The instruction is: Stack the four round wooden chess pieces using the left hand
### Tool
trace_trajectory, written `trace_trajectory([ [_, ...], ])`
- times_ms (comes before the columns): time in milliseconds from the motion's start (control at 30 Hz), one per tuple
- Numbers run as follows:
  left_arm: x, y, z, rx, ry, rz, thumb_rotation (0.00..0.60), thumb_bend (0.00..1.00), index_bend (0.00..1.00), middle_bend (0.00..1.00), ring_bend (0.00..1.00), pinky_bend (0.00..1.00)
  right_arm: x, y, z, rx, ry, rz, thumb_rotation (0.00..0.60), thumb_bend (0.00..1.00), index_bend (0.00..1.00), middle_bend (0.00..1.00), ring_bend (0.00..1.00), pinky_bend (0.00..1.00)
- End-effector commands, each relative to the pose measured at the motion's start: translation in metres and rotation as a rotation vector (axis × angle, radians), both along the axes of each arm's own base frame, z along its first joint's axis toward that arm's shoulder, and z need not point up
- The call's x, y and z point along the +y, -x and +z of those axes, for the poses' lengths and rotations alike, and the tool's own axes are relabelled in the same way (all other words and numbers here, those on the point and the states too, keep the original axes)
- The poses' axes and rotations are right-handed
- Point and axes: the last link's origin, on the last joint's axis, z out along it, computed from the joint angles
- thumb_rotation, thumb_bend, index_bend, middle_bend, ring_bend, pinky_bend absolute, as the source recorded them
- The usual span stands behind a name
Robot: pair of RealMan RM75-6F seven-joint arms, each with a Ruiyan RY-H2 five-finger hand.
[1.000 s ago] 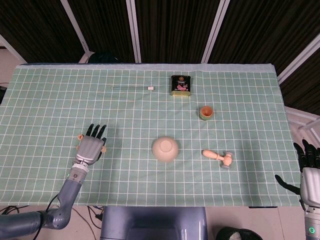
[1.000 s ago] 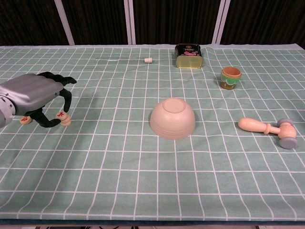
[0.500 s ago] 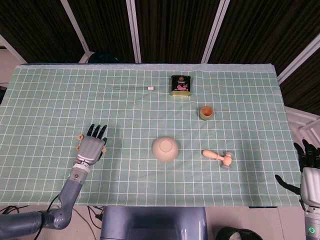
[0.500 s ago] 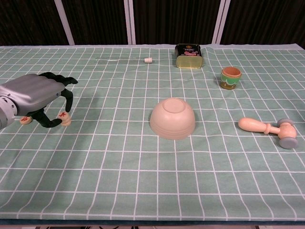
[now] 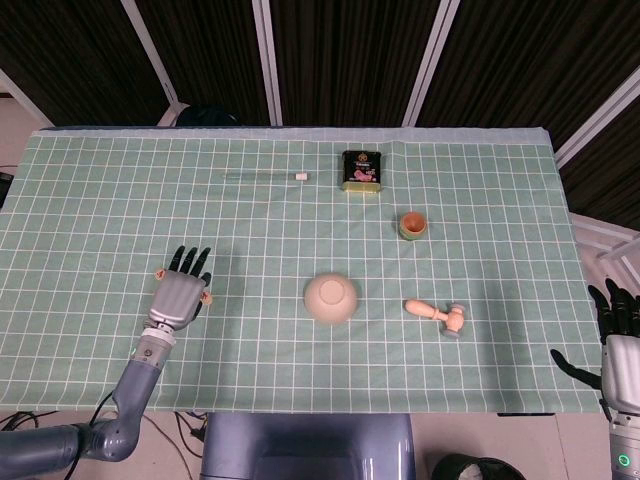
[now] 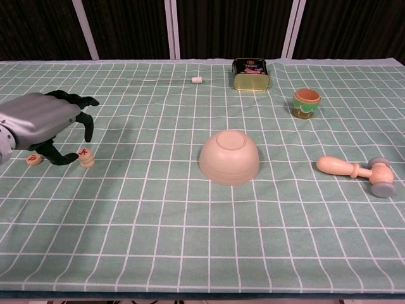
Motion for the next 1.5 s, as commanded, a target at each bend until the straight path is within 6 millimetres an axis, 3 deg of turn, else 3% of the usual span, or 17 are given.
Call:
trace_trajectory([
  [33, -0.002, 0.011, 0.013, -0.010, -0.032, 0.017, 0.600, 0.32, 0.41, 0.00, 0.00, 0.00, 0.000, 0.000, 0.000, -0.001, 0.000, 0.000, 0.600, 0.23, 0.12, 0.01, 0.00, 0.00],
  [233, -0.004, 0.043, 0.029, -0.018, -0.039, 0.085, 0.600, 0.28, 0.41, 0.00, 0.00, 0.00, 0.001, -0.002, -0.002, -0.001, -0.006, 0.005, 0.600, 0.23, 0.12, 0.01, 0.00, 0.00],
  [400, -0.001, 0.058, 0.031, -0.022, -0.025, 0.116, 0.600, 0.27, 0.41, 0.00, 0.00, 0.00, 0.001, -0.003, -0.003, 0.002, -0.007, 0.008, 0.600, 0.23, 0.12, 0.01, 0.00, 0.00],
  [1033, 0.012, 0.081, 0.016, 0.027, -0.015, 0.165, 0.600, 0.30, 0.46, 0.00, 0.00, 0.00, 0.000, -0.002, -0.004, 0.004, -0.004, -0.001, 0.600, 0.23, 0.12, 0.01, 0.00, 0.00],
  [1500, 0.011, 0.079, 0.012, 0.042, -0.017, 0.153, 0.600, 0.30, 0.49, 0.00, 0.00, 0.00, 0.000, -0.002, -0.003, 0.000, -0.001, -0.002, 0.600, 0.23, 0.12, 0.01, 0.00, 0.00],
])
